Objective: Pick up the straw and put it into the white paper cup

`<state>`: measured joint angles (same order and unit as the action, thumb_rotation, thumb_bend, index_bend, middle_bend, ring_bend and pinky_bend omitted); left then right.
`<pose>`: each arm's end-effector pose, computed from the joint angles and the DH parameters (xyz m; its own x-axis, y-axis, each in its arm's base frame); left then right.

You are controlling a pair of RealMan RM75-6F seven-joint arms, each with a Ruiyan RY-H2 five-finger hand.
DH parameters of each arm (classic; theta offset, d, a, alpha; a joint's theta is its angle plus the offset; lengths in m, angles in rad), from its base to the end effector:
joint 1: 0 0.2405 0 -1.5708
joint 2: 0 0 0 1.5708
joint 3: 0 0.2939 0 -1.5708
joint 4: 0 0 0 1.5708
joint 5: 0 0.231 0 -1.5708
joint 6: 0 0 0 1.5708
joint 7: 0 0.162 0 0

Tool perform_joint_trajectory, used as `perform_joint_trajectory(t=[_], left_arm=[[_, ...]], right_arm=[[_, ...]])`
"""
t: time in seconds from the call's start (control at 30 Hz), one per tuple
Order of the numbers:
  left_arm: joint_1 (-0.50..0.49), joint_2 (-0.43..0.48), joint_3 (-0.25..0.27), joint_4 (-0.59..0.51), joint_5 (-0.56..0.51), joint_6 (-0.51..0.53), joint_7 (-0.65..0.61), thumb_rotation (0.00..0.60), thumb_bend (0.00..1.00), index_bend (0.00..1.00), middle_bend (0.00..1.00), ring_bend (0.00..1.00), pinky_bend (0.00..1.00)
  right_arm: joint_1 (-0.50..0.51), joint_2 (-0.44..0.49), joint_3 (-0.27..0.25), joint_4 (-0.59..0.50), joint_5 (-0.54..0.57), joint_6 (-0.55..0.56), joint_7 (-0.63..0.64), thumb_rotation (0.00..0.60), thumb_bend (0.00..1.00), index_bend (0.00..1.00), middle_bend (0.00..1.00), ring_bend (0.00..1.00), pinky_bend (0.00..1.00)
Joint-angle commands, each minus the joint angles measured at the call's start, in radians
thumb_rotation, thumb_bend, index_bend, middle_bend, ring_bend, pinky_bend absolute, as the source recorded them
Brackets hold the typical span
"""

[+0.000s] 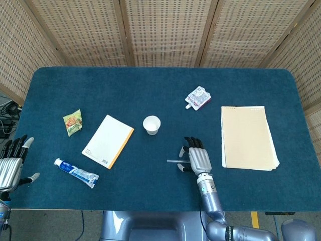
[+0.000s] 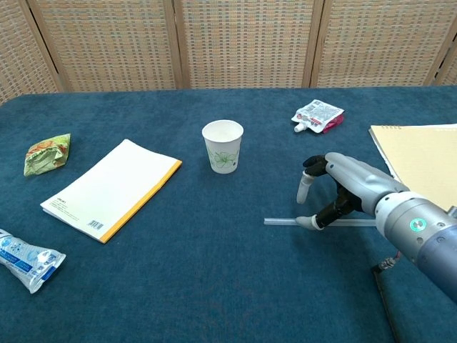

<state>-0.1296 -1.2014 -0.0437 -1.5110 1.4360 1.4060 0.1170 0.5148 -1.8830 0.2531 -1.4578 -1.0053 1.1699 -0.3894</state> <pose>-0.3730 0.2194 0.1280 0.5086 0.0693 0.8582 0.8598 0.0110 -0.5105 -0.1768 -0.3216 -0.1154 0.0745 -0.2838 0.9560 -0.9972 -0.0240 0.0705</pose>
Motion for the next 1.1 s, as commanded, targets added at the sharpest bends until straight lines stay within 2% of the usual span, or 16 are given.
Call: perform_joint_trajectory(t=[0.03, 0.57, 1.1], left_arm=[[-0.001, -0.002, 0.001, -0.001, -0.001, -0.002, 0.005, 0.6, 0.0, 0.0, 0.0, 0.0, 0.0], [-0.006, -0.011, 0.0, 0.01, -0.014, -0.016, 0.014, 0.6, 0.0, 0.0, 0.0, 0.0, 0.0], [-0.008, -0.011, 0.001, 0.008, -0.018, -0.02, 0.015, 0.6, 0.0, 0.0, 0.0, 0.0, 0.0]], right_arm=[[0.003, -0.006, 0.001, 0.023, 0.005, -0.013, 0.016, 0.6, 0.42, 0.55, 0.19, 0.0, 0.0], [0.0, -0.02, -0.003, 0.085, -0.006, -0.034, 0.079, 0.6, 0.44, 0.6, 0.22, 0.0, 0.0], [0.002, -0.015, -0.007, 0.116, 0.005, -0.072, 0.098, 0.6, 0.48, 0.6, 0.22, 0.0, 0.0]])
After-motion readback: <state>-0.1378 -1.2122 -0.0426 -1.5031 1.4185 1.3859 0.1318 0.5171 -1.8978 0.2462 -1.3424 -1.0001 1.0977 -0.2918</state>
